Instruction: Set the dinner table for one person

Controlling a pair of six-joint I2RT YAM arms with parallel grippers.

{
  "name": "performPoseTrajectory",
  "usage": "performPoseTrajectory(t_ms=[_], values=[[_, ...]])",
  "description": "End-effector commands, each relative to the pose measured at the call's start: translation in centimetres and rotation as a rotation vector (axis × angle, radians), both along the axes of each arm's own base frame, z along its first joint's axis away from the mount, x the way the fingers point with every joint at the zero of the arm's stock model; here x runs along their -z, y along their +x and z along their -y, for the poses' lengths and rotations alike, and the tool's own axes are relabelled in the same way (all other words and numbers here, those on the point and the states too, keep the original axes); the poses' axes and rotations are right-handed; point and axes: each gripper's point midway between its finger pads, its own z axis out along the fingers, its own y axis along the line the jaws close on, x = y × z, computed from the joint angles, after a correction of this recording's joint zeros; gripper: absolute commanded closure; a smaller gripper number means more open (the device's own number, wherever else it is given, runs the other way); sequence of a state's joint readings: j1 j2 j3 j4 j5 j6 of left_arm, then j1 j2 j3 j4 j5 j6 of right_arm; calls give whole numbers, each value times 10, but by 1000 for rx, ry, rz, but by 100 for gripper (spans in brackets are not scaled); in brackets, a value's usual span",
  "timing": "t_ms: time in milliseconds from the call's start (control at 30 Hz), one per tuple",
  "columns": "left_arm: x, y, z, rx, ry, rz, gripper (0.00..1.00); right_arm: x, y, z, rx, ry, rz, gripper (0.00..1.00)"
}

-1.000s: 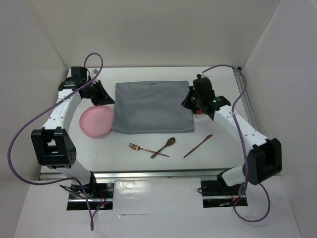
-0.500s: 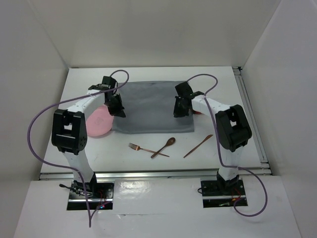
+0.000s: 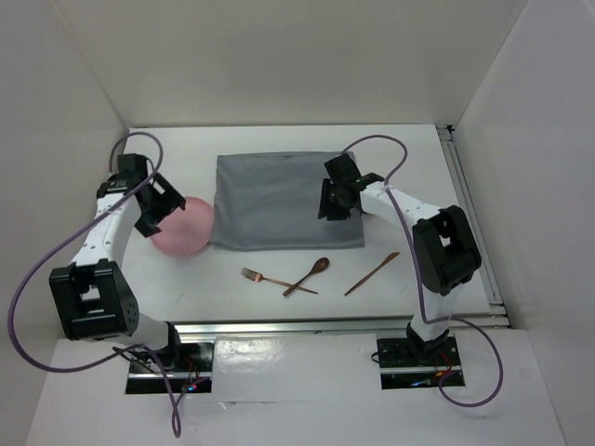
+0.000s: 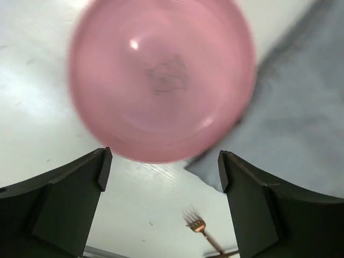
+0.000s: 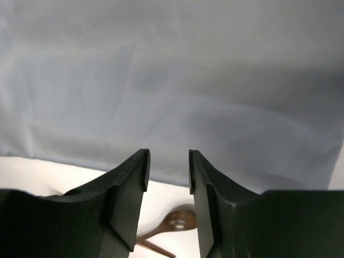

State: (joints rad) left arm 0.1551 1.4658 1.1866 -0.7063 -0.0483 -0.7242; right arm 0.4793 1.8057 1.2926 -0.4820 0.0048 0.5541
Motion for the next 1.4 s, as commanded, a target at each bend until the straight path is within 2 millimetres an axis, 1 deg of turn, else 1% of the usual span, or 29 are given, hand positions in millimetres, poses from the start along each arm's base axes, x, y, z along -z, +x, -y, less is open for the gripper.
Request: performPoseTrajectory(t_ms=[0, 33, 67, 100, 133, 167, 267, 300, 367, 433, 500, 533, 600, 633, 667, 700, 733, 833, 900, 967, 1000, 1100, 1133, 1167, 1200, 1233, 1300, 1333, 1367], values=[[30, -41, -20, -162, -30, -126, 0, -26, -6, -4, -24, 16, 52, 51], [43, -53, -26, -205, -44, -164, 0, -32, -6, -4, -24, 22, 64, 46], [48, -55, -26, -222, -63, -166, 2, -36, -8, -3, -24, 24, 68, 38], [51, -53, -27, -238, -78, -155, 3, -36, -8, -3, -31, 20, 70, 33], [61, -61, -28, -250, -83, -177, 5, -42, -7, -2, -26, 20, 86, 32], [64, -62, -30, -261, -114, -170, 12, -45, -9, 0, -33, 15, 90, 31], [76, -57, -36, -292, -142, -149, 14, -46, -12, 5, -29, -9, 89, 24], [82, -61, -38, -316, -152, -169, 14, -51, -12, 5, -29, -3, 101, 24], [94, -58, -41, -338, -170, -179, 16, -51, -15, 9, -33, -18, 102, 24], [99, -54, -43, -362, -190, -176, 22, -56, -15, 14, -23, -16, 107, 23], [110, -53, -42, -375, -221, -193, 33, -64, -16, 16, -17, -16, 122, 23], [110, -53, -42, -375, -221, -193, 49, -64, -14, 20, -8, -17, 122, 23], [109, -51, -46, -385, -223, -198, 63, -71, -15, 24, 1, -11, 135, 23], [105, -51, -46, -385, -224, -201, 71, -71, -15, 24, 1, -11, 135, 23], [95, -48, -54, -392, -201, -180, 86, -72, -17, 25, 2, -10, 136, 23], [89, -49, -62, -411, -179, -174, 93, -75, -19, 26, 2, -10, 136, 23], [76, -50, -63, -406, -161, -154, 100, -75, -19, 26, 2, -10, 136, 23], [36, -42, -78, -417, -83, -61, 100, -82, -20, 33, 17, -13, 149, 23], [-2, -34, -83, -396, -45, 57, 100, -90, -23, 36, 23, -13, 164, 23], [-26, -20, -73, -290, -29, 148, 100, -94, -25, 37, 23, -11, 169, 23], [-42, -7, -59, -222, -25, 188, 100, -90, -25, 43, 38, -24, 164, 23], [-67, 11, -15, -50, -70, 253, 100, -97, -28, 49, 49, -21, 170, 23], [-70, 19, 18, 46, -80, 262, 100, -99, -28, 54, 61, -23, 169, 23], [-67, 23, 34, 70, -90, 258, 100, -102, -29, 55, 62, -19, 177, 23], [-75, 31, 50, 104, -93, 281, 100, -101, -29, 60, 75, -25, 167, 23], [-67, 36, 78, 154, -98, 252, 100, -103, -29, 65, 86, -26, 167, 23], [-70, 47, 106, 202, -114, 249, 100, -110, -29, 68, 103, -12, 184, 23], [-70, 53, 130, 263, -128, 260, 100, -109, -31, 72, 108, -8, 179, 23], [-56, 66, 142, 286, -131, 234, 100, -112, -31, 72, 109, -1, 194, 23]])
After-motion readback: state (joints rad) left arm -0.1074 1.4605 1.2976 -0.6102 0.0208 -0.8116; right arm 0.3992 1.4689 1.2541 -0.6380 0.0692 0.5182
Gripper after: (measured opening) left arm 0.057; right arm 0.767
